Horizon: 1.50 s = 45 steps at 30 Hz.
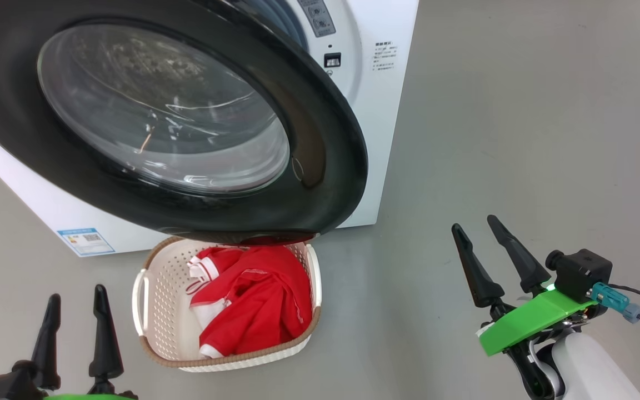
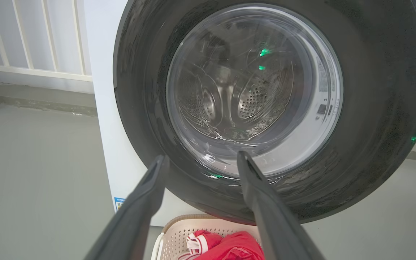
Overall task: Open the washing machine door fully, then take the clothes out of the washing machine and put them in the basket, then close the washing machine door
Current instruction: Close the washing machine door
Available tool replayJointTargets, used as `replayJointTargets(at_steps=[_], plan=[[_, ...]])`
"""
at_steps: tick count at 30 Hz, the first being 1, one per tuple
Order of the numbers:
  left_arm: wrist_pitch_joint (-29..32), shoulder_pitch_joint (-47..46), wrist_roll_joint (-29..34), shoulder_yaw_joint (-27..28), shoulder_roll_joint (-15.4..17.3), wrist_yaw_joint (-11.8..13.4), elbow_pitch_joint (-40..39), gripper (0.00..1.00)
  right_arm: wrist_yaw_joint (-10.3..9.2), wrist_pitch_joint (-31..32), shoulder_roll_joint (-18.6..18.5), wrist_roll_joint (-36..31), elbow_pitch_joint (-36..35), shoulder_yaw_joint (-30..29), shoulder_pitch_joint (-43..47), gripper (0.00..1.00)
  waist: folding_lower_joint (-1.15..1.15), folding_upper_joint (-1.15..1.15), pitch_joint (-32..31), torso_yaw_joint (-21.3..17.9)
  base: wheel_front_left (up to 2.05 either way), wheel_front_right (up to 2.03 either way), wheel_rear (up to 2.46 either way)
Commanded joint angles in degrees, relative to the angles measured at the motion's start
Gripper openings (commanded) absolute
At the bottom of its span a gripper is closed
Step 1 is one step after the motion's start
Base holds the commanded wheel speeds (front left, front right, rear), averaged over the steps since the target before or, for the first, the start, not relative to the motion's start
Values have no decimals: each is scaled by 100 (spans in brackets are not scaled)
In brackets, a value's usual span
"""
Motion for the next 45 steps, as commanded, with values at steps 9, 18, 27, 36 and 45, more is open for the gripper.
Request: replayJointTargets(at_steps=[9, 18, 27, 36, 45], plan=[[-70, -45, 85, 190, 25, -48, -139, 100, 16, -28, -39, -37, -121, 143, 36, 100, 0, 0, -3, 8, 0, 0, 0], [-70, -56, 84, 185, -6, -52, -132, 100, 16, -28, -42, -38, -122, 120, 34, 100, 0, 0, -15, 23, 0, 0, 0], [-70, -56, 78, 170, -32, -47, -131, 100, 16, -28, -54, -47, -149, 102, 24, 100, 0, 0, -13, 69, 0, 0, 0], [-70, -63, 65, 178, -48, -46, -138, 100, 16, -28, -85, -80, -236, 103, -44, 100, 0, 0, 15, 137, 0, 0, 0], [-70, -101, 50, 179, -63, -51, -150, 100, 16, -28, -51, 187, -561, 202, -276, 0, 0, 0, 88, 236, 0, 0, 0]])
